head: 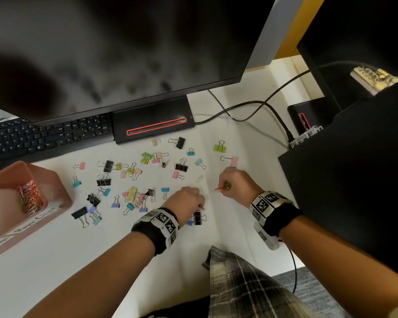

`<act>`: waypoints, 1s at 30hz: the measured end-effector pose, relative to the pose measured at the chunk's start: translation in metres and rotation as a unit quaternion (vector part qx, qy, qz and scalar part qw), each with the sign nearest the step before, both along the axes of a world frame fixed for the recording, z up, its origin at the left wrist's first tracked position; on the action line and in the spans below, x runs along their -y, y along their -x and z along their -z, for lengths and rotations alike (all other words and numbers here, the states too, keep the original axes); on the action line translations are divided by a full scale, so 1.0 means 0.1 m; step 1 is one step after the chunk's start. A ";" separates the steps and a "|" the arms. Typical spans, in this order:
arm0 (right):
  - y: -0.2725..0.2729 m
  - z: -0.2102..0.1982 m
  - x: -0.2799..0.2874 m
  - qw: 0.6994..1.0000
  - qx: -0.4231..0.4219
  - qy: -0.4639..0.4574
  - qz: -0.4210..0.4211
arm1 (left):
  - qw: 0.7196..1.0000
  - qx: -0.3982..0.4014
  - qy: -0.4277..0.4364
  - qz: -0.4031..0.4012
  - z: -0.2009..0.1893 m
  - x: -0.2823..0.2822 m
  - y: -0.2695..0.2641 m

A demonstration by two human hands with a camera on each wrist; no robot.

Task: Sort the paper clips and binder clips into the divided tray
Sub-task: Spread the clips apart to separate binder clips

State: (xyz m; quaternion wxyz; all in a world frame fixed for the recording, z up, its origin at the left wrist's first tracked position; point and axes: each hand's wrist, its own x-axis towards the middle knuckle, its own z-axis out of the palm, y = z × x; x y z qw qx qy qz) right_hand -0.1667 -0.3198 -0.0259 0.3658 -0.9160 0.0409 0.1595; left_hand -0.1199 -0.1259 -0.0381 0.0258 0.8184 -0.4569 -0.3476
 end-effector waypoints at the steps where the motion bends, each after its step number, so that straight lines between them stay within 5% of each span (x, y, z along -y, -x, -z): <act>1: -0.02 0.00 -0.03 1.000 0.016 -0.008 -0.010 | 0.999 0.000 0.018 -0.030 0.01 -0.03 0.01; 6: -0.28 -0.01 -0.22 0.995 0.057 -0.026 -0.073 | 0.987 0.012 0.114 -0.114 0.01 -0.21 0.01; 12: -0.52 -0.05 -0.33 0.982 0.000 0.076 -0.170 | 0.986 0.040 0.127 -0.102 0.02 -0.36 -0.03; 22: -0.55 -0.10 -0.41 0.976 -0.094 0.121 -0.153 | 0.996 0.051 0.013 -0.074 0.05 -0.35 -0.05; 30: -0.38 -0.06 -0.43 0.989 -0.094 0.071 -0.093 | 0.990 0.069 0.093 -0.084 0.07 -0.43 0.03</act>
